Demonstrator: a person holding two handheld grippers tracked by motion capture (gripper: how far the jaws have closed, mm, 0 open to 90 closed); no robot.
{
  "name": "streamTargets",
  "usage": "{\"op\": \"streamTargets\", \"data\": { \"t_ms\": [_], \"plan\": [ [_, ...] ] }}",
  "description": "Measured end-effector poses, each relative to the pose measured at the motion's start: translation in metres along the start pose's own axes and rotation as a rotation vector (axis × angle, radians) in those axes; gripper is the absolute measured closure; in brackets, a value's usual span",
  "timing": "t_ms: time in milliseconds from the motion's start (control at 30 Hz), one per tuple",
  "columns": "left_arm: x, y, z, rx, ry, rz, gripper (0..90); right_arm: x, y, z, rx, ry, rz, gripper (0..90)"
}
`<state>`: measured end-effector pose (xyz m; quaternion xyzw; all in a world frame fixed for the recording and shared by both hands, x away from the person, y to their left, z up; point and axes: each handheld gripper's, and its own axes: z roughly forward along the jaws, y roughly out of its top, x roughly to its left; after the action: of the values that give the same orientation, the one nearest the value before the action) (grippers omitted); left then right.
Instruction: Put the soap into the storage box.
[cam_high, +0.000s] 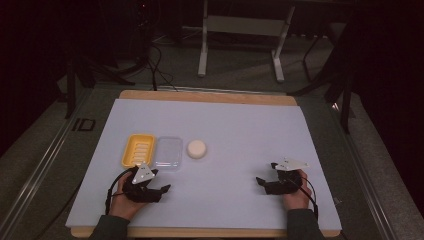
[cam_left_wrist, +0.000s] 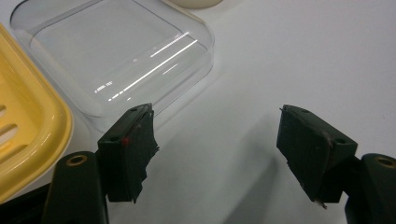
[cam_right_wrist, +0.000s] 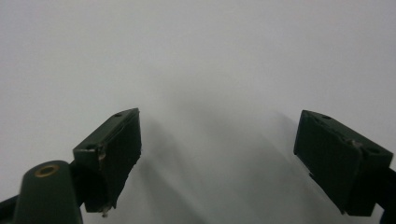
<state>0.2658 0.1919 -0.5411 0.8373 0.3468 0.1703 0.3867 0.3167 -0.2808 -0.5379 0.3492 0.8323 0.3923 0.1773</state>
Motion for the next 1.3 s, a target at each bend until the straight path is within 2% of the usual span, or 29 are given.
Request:
{"op": "streamTargets", "data": {
  "t_ms": [67, 100, 133, 367, 533, 633, 833, 1133, 1167, 1300],
  "plan": [
    [0.0, 0.0, 0.0, 0.0, -0.002, 0.001, 28.5, 0.0, 0.0, 0.0, 0.0, 0.0, 0.0, 15.0],
    [0.0, 0.0, 0.0, 0.001, -0.005, 0.003, 28.6, -0.001, -0.001, -0.003, -0.033, -0.005, 0.012, 15.0],
    [0.0, 0.0, 0.001, 0.009, -0.017, 0.002, 28.7, -0.002, -0.002, -0.004, -0.04, -0.002, 0.015, 15.0],
    [0.0, 0.0, 0.001, 0.013, -0.022, 0.002, 31.6, -0.002, -0.002, -0.004, -0.042, -0.006, 0.019, 15.0],
    [0.003, 0.002, 0.0, 0.016, -0.074, -0.018, 32.1, -0.001, -0.002, -0.004, -0.044, -0.013, 0.017, 15.0],
    [0.0, 0.005, 0.0, 0.045, -0.075, 0.014, 32.4, -0.001, -0.002, -0.004, -0.044, -0.015, 0.019, 14.9],
    [0.0, 0.014, -0.002, 0.038, -0.112, 0.022, 32.9, -0.001, -0.002, -0.004, -0.042, -0.014, 0.016, 15.0],
    [0.003, 0.029, 0.001, 0.056, -0.116, 0.059, 32.8, -0.001, -0.002, -0.004, -0.044, -0.021, 0.021, 15.0],
    [0.003, 0.033, 0.001, 0.061, -0.116, 0.073, 32.7, -0.001, -0.002, -0.004, -0.045, -0.022, 0.021, 15.0],
    [0.005, 0.043, 0.005, 0.068, -0.122, 0.082, 31.4, -0.001, -0.002, -0.004, -0.046, -0.021, 0.021, 15.0]
  ]
}}
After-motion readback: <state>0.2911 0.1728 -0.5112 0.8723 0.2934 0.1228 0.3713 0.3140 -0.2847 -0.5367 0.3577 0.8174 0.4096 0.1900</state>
